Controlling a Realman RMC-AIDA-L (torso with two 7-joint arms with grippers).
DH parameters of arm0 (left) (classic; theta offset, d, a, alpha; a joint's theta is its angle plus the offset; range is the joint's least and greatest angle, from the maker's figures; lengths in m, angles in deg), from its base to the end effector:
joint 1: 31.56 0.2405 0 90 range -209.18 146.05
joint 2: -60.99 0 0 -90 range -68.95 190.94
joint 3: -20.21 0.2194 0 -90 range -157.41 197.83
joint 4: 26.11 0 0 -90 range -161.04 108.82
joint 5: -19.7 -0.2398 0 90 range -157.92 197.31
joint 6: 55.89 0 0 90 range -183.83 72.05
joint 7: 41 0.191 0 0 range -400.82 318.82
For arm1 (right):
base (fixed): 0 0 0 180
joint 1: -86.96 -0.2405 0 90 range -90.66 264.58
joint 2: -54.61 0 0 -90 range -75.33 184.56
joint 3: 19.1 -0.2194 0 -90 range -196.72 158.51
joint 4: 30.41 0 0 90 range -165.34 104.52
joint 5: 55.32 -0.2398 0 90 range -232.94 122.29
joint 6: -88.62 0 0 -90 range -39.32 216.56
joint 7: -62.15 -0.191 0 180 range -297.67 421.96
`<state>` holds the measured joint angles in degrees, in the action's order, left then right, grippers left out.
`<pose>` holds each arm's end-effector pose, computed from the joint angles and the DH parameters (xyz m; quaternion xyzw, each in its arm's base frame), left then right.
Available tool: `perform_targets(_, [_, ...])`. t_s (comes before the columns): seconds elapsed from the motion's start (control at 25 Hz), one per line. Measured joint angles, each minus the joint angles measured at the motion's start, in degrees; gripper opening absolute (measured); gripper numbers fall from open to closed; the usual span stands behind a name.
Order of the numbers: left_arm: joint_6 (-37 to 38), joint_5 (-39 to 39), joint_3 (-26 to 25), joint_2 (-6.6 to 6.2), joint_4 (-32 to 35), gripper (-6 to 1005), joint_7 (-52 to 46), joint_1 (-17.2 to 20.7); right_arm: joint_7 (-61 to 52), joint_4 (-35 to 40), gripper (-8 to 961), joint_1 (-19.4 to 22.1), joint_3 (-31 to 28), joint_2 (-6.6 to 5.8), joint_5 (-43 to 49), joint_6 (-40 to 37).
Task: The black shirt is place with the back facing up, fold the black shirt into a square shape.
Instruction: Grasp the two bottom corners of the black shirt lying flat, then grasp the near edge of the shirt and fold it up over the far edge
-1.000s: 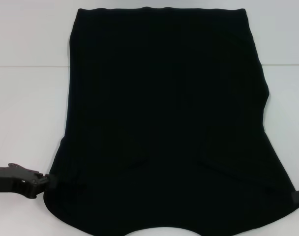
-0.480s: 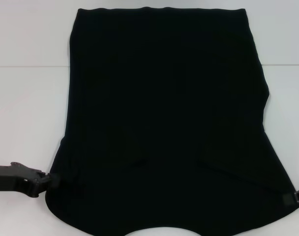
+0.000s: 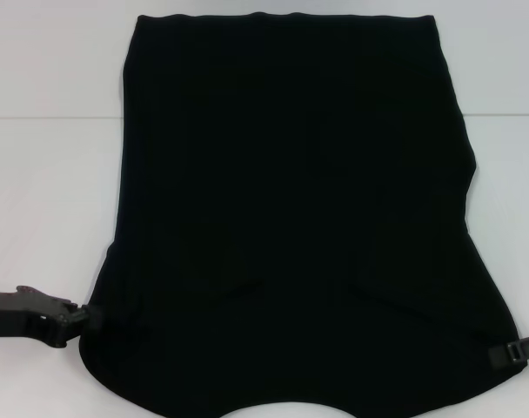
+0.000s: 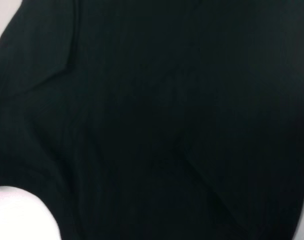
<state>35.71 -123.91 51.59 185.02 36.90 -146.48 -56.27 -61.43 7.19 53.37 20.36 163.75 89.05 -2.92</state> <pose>-0.3081 0.3280 0.0311 -0.8933 -0.4062 -0.0421 0.1876 0.3238 0.3336 0.0245 -0.8313 0.5498 -0.0173 0.0797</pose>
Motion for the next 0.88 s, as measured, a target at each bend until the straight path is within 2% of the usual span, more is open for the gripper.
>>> perform_targets(0.36, [-0.65,0.00,0.07,-0.10,-0.04,15,0.13,-0.07,0.00,0.25,924,-1.78,0.18,1.06,-0.09,-2.21])
perform_targets(0.8, [-1.27,0.00,0.09,-0.11,-0.53,15,0.18,-0.36,-0.33,1.90,894,-1.90,-0.14,1.29,-0.15,-1.39])
perform_targets(0.88, [-1.29,0.00,0.09,-0.11,-0.61,15,0.19,-0.45,-0.36,1.97,796,-1.81,-0.21,1.36,-0.18,-1.35])
